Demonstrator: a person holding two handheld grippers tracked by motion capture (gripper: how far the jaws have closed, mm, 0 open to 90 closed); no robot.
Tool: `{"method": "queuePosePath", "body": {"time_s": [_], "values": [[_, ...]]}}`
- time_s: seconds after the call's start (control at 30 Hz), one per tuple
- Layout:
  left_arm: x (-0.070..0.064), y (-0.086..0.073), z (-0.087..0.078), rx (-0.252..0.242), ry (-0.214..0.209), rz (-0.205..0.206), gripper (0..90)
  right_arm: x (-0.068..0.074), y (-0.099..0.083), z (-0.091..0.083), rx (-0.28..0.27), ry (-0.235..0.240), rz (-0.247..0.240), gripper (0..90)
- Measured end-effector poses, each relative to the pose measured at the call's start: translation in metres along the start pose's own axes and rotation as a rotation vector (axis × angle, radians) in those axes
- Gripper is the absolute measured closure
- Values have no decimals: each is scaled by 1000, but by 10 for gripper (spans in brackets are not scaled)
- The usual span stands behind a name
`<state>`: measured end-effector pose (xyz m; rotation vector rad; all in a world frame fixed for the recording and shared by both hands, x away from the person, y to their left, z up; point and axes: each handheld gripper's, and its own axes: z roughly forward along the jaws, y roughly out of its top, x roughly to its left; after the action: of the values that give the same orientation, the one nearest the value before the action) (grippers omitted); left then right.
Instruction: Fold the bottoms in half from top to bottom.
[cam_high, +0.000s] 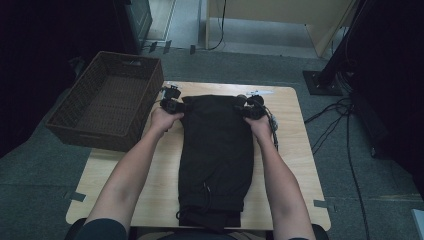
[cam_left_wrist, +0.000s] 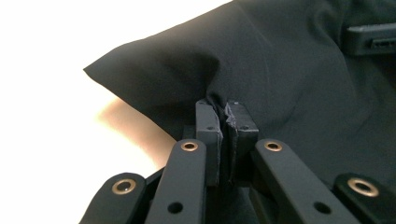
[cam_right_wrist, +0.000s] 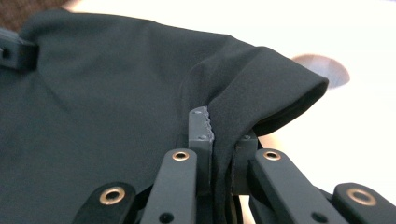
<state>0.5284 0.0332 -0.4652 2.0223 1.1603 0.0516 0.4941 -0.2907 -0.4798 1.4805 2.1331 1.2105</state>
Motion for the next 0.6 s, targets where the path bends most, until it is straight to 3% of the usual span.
{"method": "queuePosePath", "body": {"time_s": [0.03,0.1,0.2,0.33,0.53,0.6], "values": [[-5,14,-11,-52,13,19,867,1,9,-4,3,2,-5,834],[-10,25,-23,-122,25,48,867,4,23,-13,-39,-6,-30,833],[-16,35,-41,-220,23,73,867,11,42,-33,-167,-25,-73,832],[-20,27,-47,-196,0,93,865,18,42,-41,-147,-25,-96,831],[-27,2,-54,-168,-53,90,865,28,13,-51,-125,4,-132,831],[-31,-5,-56,-154,-59,116,865,30,3,-56,-125,17,-116,831]]}}
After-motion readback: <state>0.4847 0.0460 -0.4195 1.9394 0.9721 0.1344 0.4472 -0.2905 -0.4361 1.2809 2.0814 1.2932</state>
